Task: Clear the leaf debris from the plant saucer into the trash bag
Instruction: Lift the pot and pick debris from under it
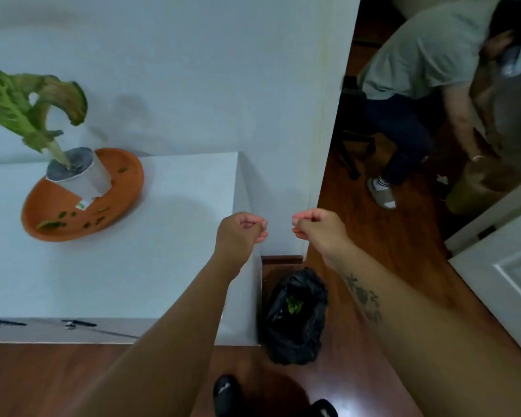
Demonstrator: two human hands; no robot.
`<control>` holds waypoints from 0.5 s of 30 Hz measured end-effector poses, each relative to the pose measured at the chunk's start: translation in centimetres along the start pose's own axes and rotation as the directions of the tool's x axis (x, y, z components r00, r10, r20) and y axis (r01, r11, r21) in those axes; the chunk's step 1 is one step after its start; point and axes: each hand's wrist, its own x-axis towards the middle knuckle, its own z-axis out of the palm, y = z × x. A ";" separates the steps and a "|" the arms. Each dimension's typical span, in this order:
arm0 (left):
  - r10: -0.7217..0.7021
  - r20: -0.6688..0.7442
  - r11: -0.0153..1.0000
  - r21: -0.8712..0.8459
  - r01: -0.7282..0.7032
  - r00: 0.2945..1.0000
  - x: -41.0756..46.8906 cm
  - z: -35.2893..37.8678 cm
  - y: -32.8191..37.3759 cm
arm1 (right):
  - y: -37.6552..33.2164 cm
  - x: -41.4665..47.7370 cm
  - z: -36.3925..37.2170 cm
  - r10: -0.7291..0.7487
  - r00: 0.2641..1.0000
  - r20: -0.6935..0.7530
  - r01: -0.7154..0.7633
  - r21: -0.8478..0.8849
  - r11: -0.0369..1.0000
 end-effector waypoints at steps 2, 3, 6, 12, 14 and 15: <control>0.026 -0.047 1.000 -0.010 -0.027 0.999 0.0 -2.7 0.1 | -1.3 -0.3 2.5 -0.041 0.998 0.045 0.041 -0.004 0.999; 0.031 -0.063 0.999 -0.007 -0.032 0.997 0.0 -3.8 0.0 | -1.6 -0.3 3.5 -0.053 0.997 0.062 0.053 0.002 0.999; 0.043 -0.117 0.999 0.025 -0.041 0.992 -0.2 -8.1 -0.2 | -2.5 -0.8 7.2 -0.056 0.993 0.106 0.058 -0.018 0.998; 0.054 -0.208 0.998 0.023 -0.051 0.977 1.3 -18.5 -0.8 | -4.4 -1.2 16.2 -0.143 0.975 0.171 0.131 0.081 0.988; 0.069 -0.223 0.997 -0.012 -0.074 0.972 2.4 -21.6 -1.2 | -5.1 -1.1 19.7 -0.182 0.966 0.183 0.167 0.095 0.981; 0.072 -0.233 0.996 -0.030 -0.082 0.970 3.1 -23.1 -1.4 | -5.3 -0.9 21.6 -0.197 0.963 0.183 0.182 0.096 0.979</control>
